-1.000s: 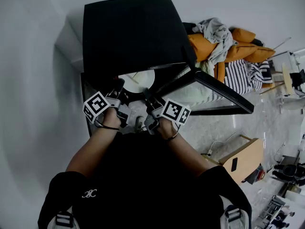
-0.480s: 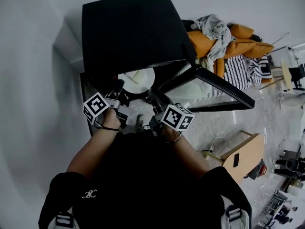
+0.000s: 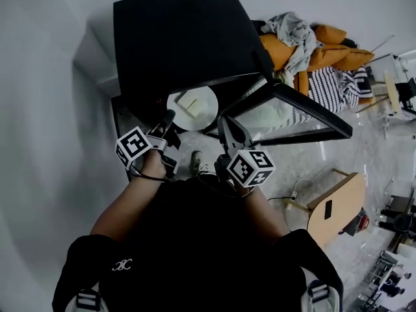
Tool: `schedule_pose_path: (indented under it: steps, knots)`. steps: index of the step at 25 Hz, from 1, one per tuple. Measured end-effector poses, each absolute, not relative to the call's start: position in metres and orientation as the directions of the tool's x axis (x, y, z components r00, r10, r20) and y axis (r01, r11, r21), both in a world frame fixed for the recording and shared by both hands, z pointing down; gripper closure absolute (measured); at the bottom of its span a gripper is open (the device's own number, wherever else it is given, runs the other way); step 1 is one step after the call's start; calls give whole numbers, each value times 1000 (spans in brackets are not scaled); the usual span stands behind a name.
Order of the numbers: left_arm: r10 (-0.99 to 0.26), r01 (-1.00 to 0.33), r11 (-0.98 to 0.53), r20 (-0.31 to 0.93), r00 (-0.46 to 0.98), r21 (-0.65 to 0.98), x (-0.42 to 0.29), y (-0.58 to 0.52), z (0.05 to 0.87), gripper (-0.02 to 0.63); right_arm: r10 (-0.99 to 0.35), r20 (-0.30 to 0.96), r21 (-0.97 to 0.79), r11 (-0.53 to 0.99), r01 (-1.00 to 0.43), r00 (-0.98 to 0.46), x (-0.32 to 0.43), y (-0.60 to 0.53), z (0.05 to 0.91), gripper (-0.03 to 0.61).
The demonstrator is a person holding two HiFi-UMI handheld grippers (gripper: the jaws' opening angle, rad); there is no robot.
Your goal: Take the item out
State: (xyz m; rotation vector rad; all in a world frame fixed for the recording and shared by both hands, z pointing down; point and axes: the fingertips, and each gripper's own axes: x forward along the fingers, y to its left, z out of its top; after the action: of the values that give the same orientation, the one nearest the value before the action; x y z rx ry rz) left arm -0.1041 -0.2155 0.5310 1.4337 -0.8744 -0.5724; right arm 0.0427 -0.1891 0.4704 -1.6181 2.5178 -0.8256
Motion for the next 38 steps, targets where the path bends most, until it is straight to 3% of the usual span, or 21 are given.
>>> schedule_pose_path:
  steps: [6,16,29,38]
  knots:
    - [-727,-180,63,169,666,982,-96,-197,525,592,-918,242,-459,179,-871,-316,72,-174,464,569]
    - [-592,-155,36,146,792,987,-34,-170,536,592,-962,263,-128,37,-991,-69,132,-145,460,569]
    - [-450,-118,-20,97,888,993,58,-167,507,592,-970,240,-111,-69,-991,41,197,-121,437,571]
    - [-448,-134,-17,113,887,991,77,-162,512,592,-973,229,-147,-70,-987,34,225,-121,441,572]
